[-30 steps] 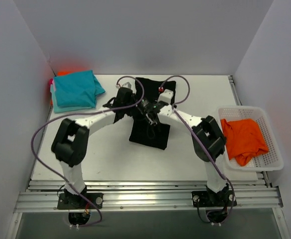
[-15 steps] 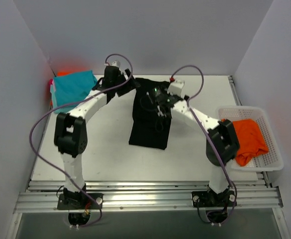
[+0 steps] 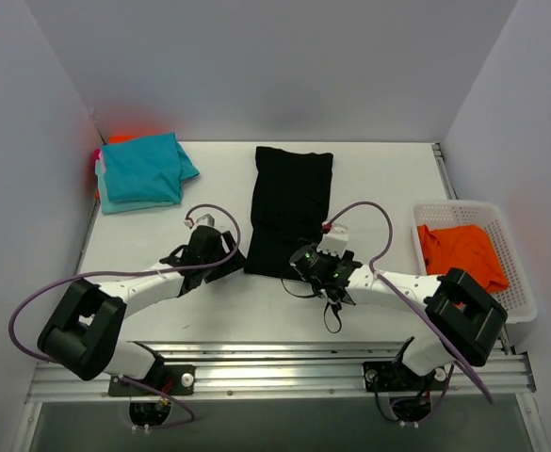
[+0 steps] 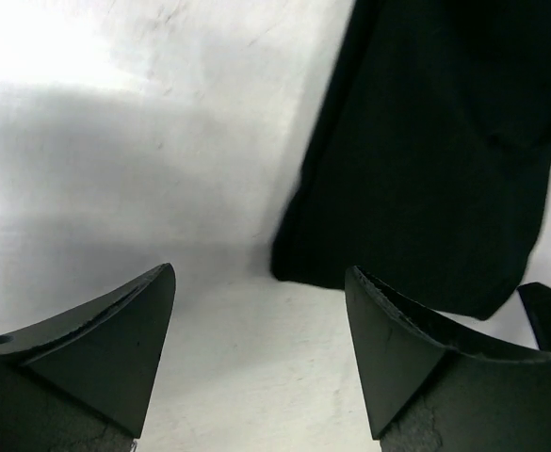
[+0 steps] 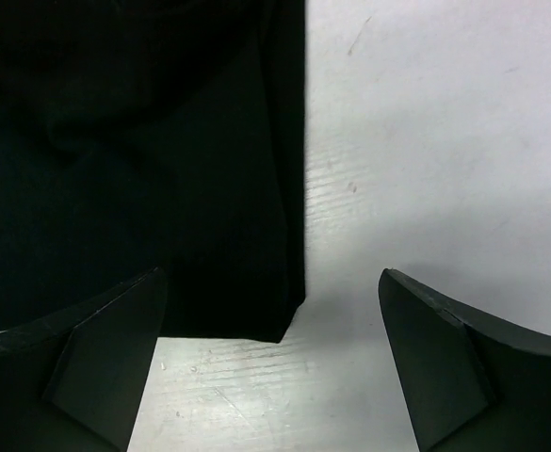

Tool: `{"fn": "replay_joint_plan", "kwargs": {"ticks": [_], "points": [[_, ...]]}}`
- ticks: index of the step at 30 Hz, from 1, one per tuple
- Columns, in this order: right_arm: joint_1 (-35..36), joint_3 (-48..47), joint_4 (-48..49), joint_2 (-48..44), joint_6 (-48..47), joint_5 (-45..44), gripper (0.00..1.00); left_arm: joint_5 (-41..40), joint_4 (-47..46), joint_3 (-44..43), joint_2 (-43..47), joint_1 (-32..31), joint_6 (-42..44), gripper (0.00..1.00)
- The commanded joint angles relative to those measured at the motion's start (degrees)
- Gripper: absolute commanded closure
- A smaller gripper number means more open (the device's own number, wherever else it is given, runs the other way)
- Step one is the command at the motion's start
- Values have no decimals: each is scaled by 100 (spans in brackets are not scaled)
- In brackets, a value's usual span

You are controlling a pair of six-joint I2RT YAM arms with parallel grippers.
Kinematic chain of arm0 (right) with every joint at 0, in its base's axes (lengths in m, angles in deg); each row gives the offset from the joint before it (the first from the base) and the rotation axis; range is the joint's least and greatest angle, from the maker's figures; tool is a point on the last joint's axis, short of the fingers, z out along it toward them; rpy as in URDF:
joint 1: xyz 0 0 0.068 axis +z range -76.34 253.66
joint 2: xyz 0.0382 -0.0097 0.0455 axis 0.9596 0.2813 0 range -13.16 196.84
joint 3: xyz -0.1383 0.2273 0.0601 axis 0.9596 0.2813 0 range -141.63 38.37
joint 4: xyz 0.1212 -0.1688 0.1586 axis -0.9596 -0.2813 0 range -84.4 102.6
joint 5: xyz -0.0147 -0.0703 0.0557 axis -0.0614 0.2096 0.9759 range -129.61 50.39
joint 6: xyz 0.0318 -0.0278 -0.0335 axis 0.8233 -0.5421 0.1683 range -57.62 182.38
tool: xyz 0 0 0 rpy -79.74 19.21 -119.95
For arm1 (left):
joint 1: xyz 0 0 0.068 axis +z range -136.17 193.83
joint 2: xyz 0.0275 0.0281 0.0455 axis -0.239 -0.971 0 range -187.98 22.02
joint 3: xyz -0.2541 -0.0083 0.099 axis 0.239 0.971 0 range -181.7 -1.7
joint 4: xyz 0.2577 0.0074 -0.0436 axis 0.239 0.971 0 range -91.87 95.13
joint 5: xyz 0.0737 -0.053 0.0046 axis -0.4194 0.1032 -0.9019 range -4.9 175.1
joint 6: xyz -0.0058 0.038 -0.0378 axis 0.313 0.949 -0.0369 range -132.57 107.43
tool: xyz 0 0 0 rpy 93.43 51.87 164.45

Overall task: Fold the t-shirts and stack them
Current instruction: Fold the tshirt

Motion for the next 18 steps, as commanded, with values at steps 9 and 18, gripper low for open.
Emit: {"fn": "replay_joint_plan", "kwargs": {"ticks": [9, 18], "points": [[102, 61, 805, 1330, 557, 78, 14, 69, -1956, 284, -1072, -329, -552, 22], [58, 52, 718, 1463, 565, 16, 43, 342, -2090, 73, -1433, -320, -552, 29]]}}
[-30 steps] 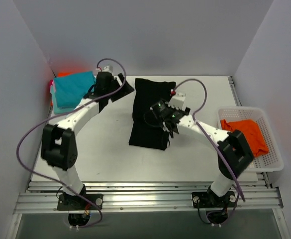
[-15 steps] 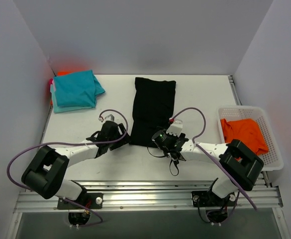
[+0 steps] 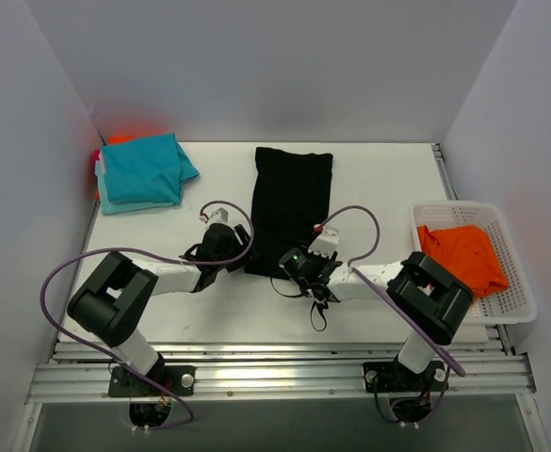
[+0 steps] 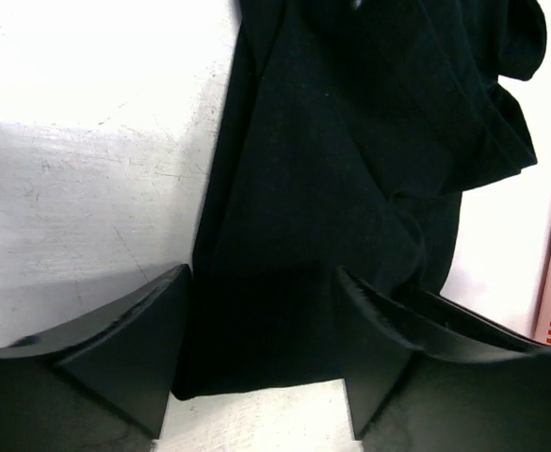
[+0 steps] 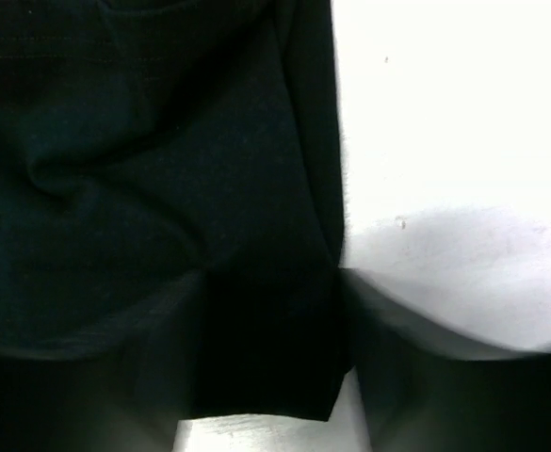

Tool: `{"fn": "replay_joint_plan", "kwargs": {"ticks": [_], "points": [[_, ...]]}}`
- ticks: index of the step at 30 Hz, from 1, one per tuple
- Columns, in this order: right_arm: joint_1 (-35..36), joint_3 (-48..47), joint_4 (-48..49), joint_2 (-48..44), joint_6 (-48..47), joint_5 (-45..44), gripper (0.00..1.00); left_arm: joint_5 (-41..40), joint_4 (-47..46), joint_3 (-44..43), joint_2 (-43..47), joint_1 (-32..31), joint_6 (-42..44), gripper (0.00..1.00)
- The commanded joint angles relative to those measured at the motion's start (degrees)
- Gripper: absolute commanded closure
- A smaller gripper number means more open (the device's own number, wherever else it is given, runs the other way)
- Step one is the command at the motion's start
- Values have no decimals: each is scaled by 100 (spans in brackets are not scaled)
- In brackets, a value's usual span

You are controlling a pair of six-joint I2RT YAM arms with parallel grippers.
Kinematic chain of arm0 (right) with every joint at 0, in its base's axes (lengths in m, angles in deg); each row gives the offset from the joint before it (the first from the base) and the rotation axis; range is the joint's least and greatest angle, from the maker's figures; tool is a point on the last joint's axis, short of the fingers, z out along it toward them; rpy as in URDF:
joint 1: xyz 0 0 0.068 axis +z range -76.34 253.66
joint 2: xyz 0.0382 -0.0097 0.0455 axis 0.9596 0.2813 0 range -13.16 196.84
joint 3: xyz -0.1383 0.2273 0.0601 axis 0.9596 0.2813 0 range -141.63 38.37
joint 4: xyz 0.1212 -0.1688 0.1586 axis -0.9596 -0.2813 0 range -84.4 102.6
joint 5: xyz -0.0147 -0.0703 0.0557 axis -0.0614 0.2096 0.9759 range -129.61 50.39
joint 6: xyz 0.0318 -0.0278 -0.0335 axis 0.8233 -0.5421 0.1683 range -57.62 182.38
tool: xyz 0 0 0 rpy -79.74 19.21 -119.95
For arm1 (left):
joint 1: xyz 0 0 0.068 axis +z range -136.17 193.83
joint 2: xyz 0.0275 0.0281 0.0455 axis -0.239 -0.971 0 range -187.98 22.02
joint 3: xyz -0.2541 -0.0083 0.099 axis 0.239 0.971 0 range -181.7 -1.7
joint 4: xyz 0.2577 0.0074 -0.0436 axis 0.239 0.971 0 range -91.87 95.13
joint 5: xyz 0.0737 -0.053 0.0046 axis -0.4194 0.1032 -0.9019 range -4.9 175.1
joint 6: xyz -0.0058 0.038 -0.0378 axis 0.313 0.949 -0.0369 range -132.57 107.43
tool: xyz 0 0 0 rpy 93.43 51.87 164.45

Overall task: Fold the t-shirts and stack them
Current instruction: Fold the tshirt

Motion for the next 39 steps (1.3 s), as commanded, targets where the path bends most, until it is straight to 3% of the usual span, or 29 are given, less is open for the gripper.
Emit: {"fn": "replay_joint_plan", "kwargs": {"ticks": [1, 3, 5, 9, 14, 20, 30, 34, 39], "points": [[-55, 168, -347, 208, 249, 353, 54, 141, 118, 7, -124, -17, 4, 33], [-82, 203, -346, 208, 266, 370, 62, 141, 31, 51, -123, -17, -14, 44], [-108, 212, -355, 199, 292, 379, 80, 149, -40, 95, -150, -8, -23, 52], [-108, 212, -425, 190, 310, 353, 98, 193, -181, 157, -237, -17, -23, 75], [-100, 168, -592, 94, 336, 291, 100, 185, -216, 166, -229, -87, -14, 96], [93, 194, -926, -546, 345, 283, 100, 53, 195, 236, 385, -297, -14, 98], [1368, -605, -3411, -2173, 1127, -534, 100, -624, 2918, -70, 3265, -799, 21, 98], [1509, -973, -3782, -2341, 1180, -666, 100, -765, 3545, -388, 3813, -799, 109, 98], [1509, -1378, -4143, -2227, 1137, -921, 100, -835, 3677, -581, 3832, -781, 127, 97]]}}
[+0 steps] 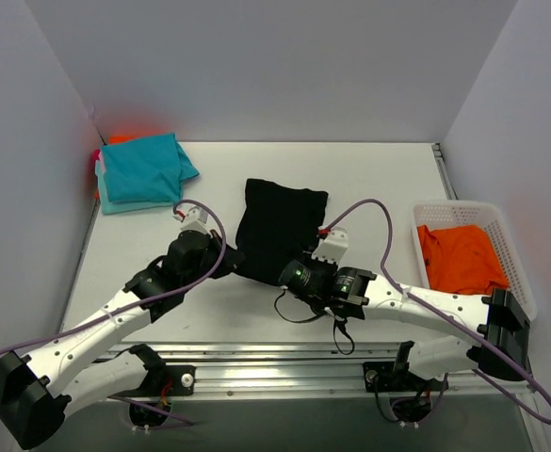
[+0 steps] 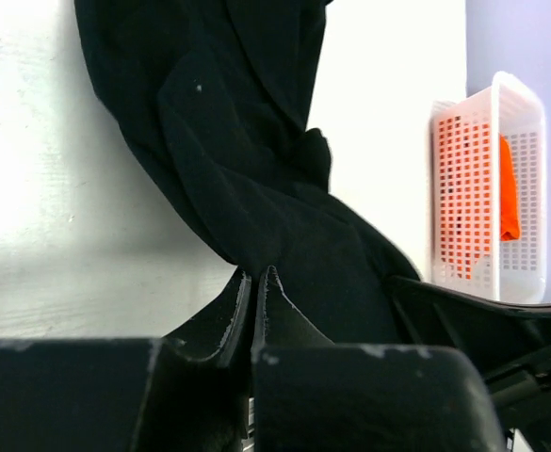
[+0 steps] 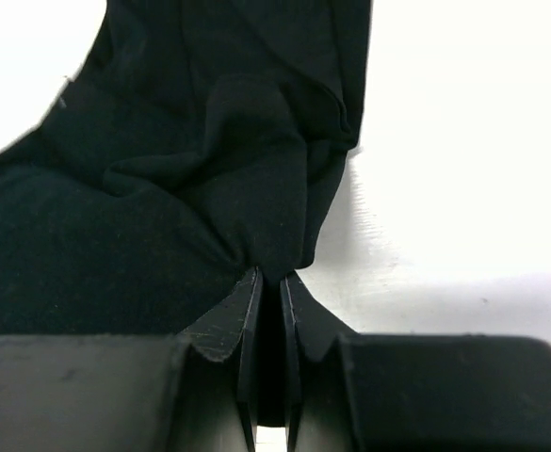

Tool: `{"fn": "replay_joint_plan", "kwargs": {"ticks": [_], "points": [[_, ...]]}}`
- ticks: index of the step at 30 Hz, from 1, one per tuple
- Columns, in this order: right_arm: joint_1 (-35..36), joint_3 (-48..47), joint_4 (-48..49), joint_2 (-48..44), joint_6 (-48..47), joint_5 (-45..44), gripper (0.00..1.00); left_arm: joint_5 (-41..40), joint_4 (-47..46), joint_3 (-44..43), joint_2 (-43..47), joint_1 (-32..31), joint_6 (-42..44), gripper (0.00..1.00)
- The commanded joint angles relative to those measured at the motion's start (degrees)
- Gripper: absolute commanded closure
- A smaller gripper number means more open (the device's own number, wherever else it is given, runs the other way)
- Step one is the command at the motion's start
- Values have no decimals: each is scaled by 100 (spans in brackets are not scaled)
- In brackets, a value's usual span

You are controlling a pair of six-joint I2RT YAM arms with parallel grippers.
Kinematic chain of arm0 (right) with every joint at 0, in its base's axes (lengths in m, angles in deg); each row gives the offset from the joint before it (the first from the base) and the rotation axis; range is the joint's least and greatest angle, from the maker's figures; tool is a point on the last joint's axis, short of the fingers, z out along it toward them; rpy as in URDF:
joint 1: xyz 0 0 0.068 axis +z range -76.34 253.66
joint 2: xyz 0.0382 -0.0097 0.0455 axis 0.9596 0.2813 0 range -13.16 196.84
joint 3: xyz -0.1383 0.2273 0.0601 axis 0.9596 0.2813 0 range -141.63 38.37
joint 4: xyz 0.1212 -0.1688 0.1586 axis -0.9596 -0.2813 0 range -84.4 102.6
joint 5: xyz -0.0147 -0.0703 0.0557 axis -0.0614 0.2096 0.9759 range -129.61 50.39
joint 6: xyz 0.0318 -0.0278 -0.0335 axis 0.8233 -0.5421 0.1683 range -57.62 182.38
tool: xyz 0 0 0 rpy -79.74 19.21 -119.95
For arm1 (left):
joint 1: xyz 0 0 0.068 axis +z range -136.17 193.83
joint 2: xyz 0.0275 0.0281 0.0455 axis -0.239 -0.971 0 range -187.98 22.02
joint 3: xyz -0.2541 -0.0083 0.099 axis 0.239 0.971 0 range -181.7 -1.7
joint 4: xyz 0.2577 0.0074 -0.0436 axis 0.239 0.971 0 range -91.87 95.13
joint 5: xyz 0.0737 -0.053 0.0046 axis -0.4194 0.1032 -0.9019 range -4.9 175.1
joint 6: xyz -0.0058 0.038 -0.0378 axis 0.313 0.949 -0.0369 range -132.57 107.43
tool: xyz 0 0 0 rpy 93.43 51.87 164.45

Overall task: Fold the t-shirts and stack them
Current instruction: Fold the tshirt

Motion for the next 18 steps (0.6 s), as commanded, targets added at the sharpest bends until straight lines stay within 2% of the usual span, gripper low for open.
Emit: {"fn": "replay_joint_plan", "kwargs": {"ticks": [1, 7, 18], "points": [[-10, -408, -742, 51, 59, -613, 100, -223, 373, -373, -78, 16, 100, 97], [-580, -813, -541, 297, -564, -474, 100, -118, 179, -848, -518, 201, 144, 97], [-1486, -1358, 48, 999, -1496, -69, 100, 524, -568, -1727, -1791, 1159, 232, 98]]}}
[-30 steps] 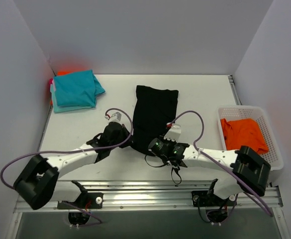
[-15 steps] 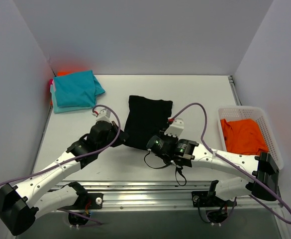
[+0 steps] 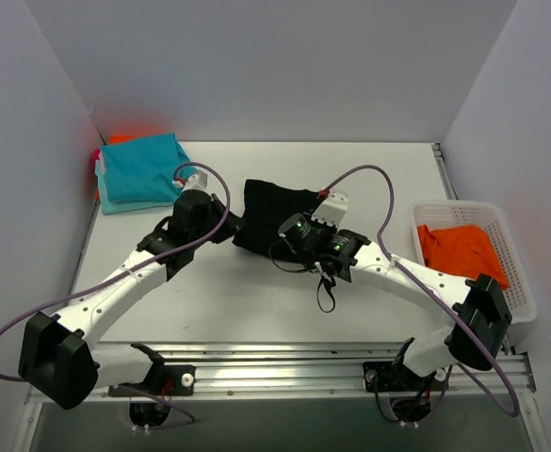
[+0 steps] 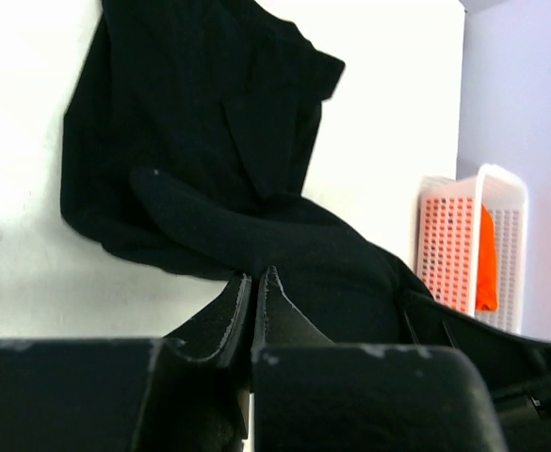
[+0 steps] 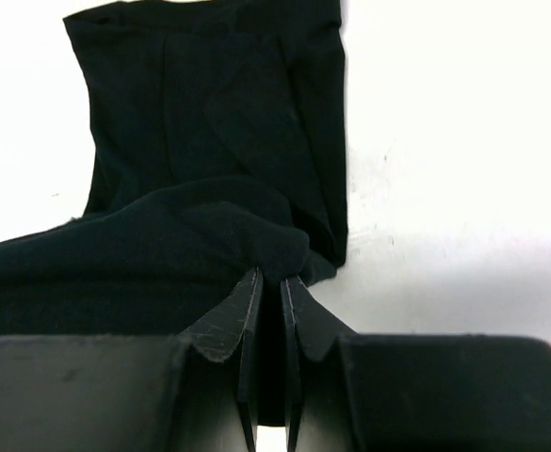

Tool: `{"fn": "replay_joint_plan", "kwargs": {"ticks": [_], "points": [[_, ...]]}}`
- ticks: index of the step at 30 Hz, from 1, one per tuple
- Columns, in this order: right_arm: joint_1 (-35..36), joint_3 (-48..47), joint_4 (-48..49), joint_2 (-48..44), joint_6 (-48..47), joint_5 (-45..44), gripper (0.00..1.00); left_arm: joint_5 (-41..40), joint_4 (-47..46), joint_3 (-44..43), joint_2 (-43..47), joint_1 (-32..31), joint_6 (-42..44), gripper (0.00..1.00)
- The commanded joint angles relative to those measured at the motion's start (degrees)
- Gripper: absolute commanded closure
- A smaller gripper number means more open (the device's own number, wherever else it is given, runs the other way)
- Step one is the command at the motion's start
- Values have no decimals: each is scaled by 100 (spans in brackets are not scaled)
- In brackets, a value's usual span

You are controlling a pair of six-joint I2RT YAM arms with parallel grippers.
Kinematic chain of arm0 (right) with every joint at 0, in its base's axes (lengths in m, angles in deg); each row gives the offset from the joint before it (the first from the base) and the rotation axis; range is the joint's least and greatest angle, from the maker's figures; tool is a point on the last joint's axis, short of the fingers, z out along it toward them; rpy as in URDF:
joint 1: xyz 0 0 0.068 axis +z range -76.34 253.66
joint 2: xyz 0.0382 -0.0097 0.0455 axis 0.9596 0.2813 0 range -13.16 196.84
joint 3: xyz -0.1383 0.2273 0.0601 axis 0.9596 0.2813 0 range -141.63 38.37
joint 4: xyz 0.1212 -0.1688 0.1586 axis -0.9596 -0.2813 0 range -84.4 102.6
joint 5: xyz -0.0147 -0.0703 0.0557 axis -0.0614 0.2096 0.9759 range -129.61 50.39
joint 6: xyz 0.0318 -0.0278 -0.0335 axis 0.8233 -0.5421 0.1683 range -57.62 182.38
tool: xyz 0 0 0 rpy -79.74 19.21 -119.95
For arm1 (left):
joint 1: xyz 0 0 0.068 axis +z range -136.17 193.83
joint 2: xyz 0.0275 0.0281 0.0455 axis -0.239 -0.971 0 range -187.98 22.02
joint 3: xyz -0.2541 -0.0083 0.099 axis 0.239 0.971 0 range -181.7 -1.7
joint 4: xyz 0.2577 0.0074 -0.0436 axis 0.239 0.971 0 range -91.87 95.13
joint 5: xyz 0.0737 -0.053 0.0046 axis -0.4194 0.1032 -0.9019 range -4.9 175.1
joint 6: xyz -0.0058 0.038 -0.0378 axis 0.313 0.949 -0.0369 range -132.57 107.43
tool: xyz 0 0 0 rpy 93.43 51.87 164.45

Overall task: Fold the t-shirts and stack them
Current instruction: Fold the tshirt

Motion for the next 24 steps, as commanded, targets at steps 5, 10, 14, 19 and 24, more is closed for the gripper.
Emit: {"fn": "replay_joint_plan", "kwargs": {"ticks": [5, 10, 14, 19, 24], "points": [[-546, -621, 130, 841, -520, -77, 100, 260, -996, -712, -1246, 349, 215, 98], [-1169, -1402, 376, 1921, -775, 160, 100, 778, -1040, -1886, -2468, 857, 364, 98], [-2065, -3180, 421, 3291, -1179, 345, 100, 1323, -1041, -3766, -4484, 1226, 539, 97], [-3216, -7135, -1232, 6216, -1338, 477, 5, 2815, 1312, -9585, -8115, 1640, 576, 6], [-3324, -7273, -1069, 5648, -1135, 151, 0, 3698, 1255, -11194, -9304, 1992, 179, 6]]}}
